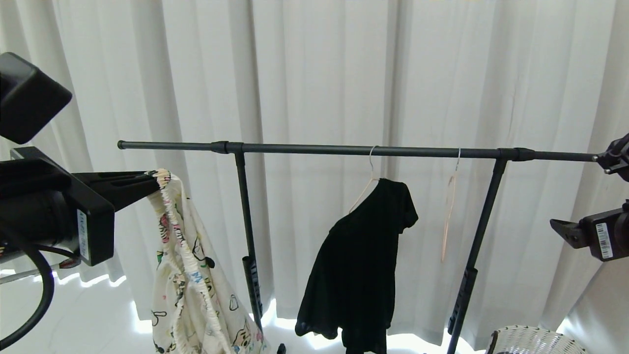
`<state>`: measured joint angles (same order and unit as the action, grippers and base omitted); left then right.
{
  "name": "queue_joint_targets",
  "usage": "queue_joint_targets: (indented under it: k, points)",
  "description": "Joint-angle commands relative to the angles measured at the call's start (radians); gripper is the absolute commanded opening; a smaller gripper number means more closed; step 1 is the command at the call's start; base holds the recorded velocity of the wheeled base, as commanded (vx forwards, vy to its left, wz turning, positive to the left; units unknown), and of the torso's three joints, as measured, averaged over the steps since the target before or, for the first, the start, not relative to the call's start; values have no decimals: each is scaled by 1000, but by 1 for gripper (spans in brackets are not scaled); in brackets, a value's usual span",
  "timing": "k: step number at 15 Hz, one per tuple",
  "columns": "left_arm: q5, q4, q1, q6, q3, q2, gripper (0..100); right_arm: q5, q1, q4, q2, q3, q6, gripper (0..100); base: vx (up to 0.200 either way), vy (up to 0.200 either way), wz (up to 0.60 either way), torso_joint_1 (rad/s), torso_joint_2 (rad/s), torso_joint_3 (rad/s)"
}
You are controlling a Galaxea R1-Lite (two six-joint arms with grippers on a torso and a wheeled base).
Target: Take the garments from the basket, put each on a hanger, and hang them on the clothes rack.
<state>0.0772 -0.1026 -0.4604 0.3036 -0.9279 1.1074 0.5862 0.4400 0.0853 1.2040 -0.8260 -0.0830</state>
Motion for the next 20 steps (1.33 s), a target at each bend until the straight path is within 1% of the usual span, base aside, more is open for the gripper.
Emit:
queue_joint_targets:
  k: [1,3,8,13,14,15,17,20]
  points:
    - [1,0,3,0,0,2,0,0,0,1,0,1,0,100,0,200,0,12,-7,-2]
    - [1,0,3,-1,1,2,0,-2,0,-1,0,1,2,100,0,200,0,15,12,-7]
    - [1,4,3,-1,12,-6,0,-17,-9,-1,0,-1,3,100,0,0,0,0,0,0]
    - [-1,4,2,0,12,-15,0,-74,-43,-2,0,1,3,100,0,0,0,0,0,0]
    - [-1,4,0,6,12,-15,0,-86,-44,-2,0,1,19,100,0,0,0,0,0,0]
    - [-1,4,0,22,12,-15,0,-95,-46,-2,3,-1,48,100,200,0,0,2,2,2]
    - [-1,4,0,26,14,-15,0,-95,-46,-1,3,2,74,100,200,0,0,-12,-10,2]
    - [-1,4,-1,26,14,-15,0,-95,-55,-1,6,2,81,100,200,0,0,4,2,-1]
